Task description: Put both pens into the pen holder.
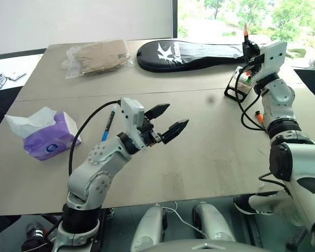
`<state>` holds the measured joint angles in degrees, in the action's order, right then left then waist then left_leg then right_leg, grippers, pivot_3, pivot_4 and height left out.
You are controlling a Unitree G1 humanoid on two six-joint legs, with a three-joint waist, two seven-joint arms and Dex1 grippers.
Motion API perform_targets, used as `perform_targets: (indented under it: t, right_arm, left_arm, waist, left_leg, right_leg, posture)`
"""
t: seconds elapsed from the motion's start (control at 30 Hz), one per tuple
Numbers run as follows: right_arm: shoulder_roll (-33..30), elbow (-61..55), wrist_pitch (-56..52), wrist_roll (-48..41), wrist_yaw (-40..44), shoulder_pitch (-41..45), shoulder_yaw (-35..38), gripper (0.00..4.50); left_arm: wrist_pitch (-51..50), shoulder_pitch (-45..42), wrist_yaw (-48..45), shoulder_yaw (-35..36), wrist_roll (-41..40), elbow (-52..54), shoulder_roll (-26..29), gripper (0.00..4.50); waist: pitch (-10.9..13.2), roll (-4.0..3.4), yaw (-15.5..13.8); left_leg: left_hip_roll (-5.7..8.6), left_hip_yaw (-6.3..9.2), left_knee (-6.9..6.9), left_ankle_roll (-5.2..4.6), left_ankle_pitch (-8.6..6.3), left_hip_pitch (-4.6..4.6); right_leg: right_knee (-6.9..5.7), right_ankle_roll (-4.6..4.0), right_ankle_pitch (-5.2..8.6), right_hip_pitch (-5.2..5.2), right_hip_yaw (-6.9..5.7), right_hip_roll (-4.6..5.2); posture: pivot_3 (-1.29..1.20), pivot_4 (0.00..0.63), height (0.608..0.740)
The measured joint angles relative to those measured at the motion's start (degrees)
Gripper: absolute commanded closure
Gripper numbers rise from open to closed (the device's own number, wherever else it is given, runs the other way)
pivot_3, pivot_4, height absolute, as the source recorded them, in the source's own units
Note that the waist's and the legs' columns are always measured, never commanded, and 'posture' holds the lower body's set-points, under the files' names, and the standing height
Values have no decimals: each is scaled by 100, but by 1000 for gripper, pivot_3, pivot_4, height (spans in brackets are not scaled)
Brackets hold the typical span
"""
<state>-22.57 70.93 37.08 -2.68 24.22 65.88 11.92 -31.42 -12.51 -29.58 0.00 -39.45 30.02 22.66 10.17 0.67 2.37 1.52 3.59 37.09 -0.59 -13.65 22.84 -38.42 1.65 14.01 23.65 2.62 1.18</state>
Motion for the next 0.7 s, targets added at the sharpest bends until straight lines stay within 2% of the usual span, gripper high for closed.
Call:
perform_targets:
  t: [0.27, 0.43, 0.57, 0.7]
  right_arm:
    - [59, 175, 24, -3, -90, 7, 33, 4481]
    - [222, 75, -497, -332, 284, 66, 148, 4481]
    - [646, -1062, -1571, -900, 603, 62, 222, 4481]
    - [1173, -3908, -3867, -1773, 401, -619, 17, 4481]
  left_arm:
    - [131, 202, 11, 4, 45, 72, 0, 0]
    - [195, 357, 66, 28, 122, 72, 3, 0]
    - [234, 307, 255, 31, 353, -25, -94, 0]
    - [265, -225, 440, -68, 739, -463, -294, 0]
  waist:
    - [0, 0, 2]
    - [0, 0, 12]
    - [1, -2, 11]
    - [-1, -3, -85]
  left_leg:
    - [0, -1, 0, 0, 0, 0]
    - [-2, 0, 0, -3, -2, -2]
    - [-4, 2, 0, -11, -7, 0]
    - [-2, 29, 4, -18, -11, 8]
  right_leg:
    - [0, 0, 0, 0, 1, 1]
    - [-4, 0, 0, 1, 2, -1]
    - [-10, 0, 0, 5, 1, 0]
    - [-8, -1, 0, 4, -15, 5]
  posture:
    - [0, 150, 740]
    - [0, 150, 740]
    - [0, 150, 740]
    - [0, 150, 740]
